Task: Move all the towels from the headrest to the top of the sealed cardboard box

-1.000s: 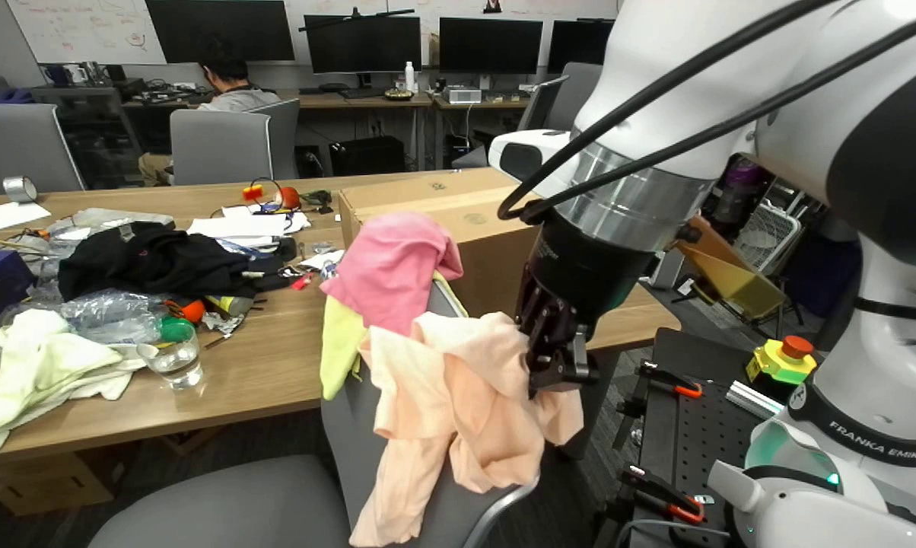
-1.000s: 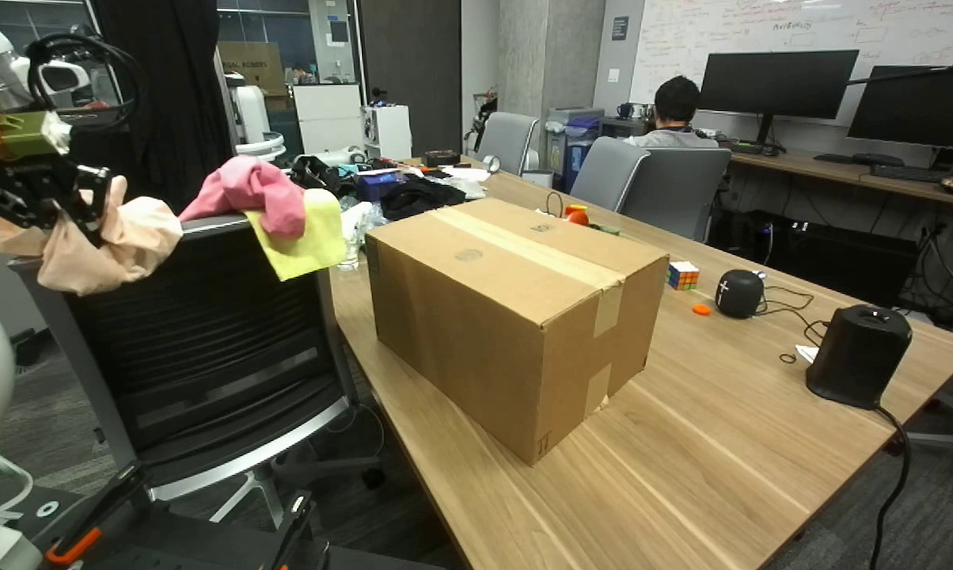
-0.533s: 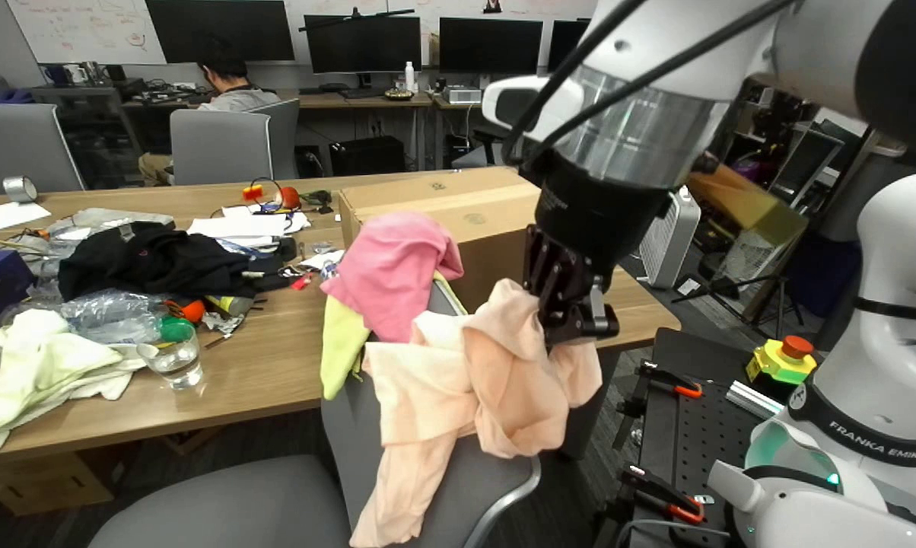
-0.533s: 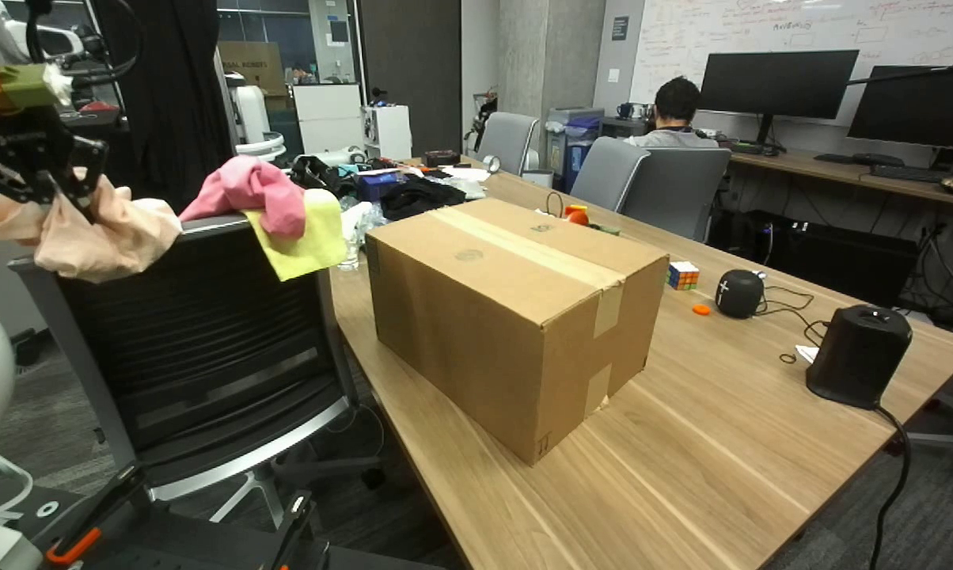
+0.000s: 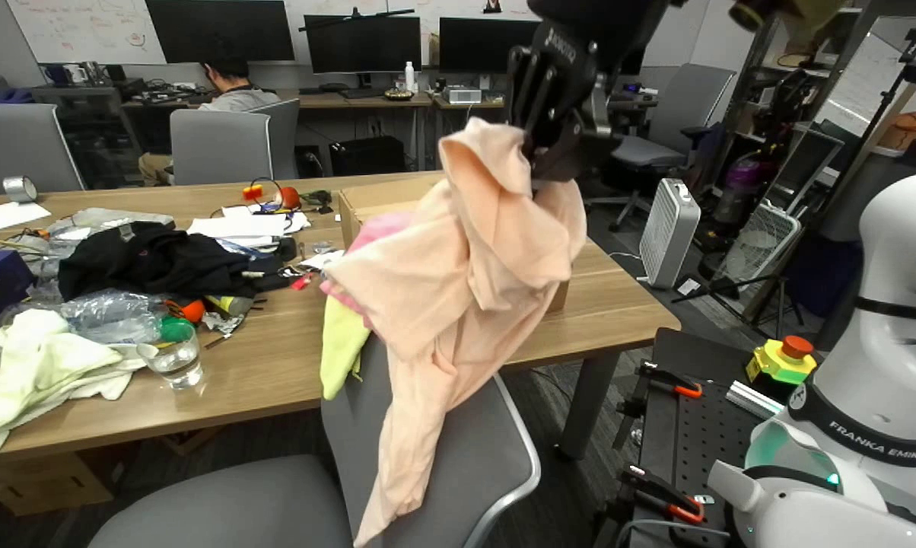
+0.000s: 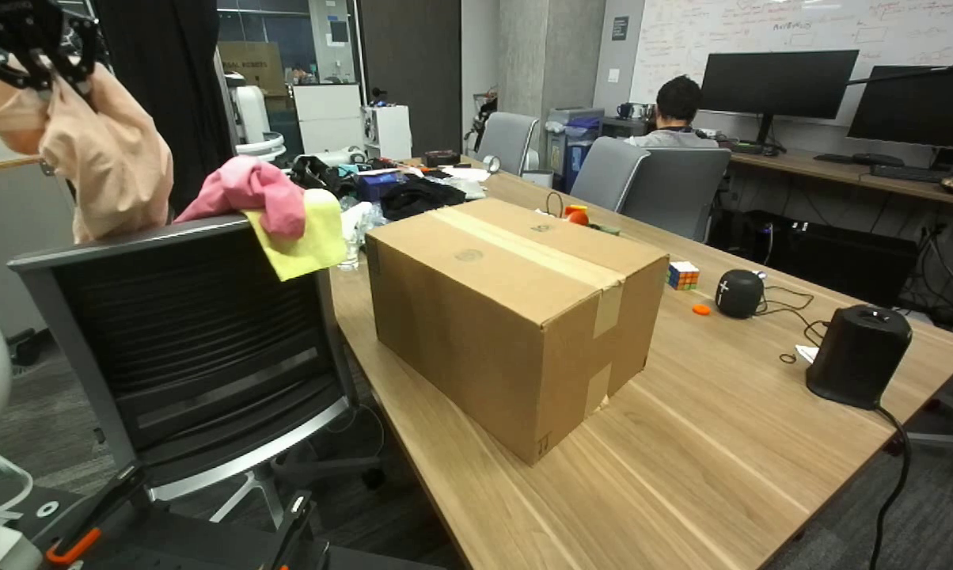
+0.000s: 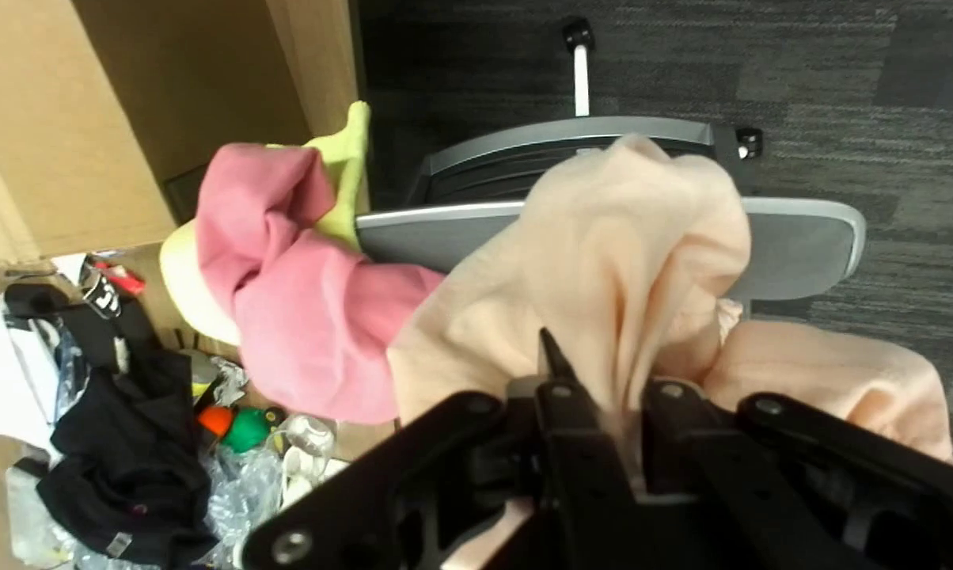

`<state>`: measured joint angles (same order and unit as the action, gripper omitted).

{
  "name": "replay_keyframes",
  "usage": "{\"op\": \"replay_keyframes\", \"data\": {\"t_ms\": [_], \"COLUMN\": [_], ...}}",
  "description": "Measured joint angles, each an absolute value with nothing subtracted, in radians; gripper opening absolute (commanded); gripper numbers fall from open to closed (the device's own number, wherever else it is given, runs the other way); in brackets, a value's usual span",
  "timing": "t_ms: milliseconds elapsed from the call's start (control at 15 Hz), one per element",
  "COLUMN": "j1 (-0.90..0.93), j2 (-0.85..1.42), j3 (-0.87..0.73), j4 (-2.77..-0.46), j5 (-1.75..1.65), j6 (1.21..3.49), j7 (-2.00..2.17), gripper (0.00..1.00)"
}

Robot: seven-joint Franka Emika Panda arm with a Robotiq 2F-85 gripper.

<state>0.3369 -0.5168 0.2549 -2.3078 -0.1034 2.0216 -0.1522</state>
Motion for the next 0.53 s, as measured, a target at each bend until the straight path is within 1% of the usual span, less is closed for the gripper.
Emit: {"op": "replay_keyframes", "data": {"t_ms": [533], "j1": [0.285], "j2": [-0.449], "j3": [0.252], "j4": [-2.028], "j5": [-0.134], "j6": [1.912], "j7": [-0.160], "gripper": [0.03]}}
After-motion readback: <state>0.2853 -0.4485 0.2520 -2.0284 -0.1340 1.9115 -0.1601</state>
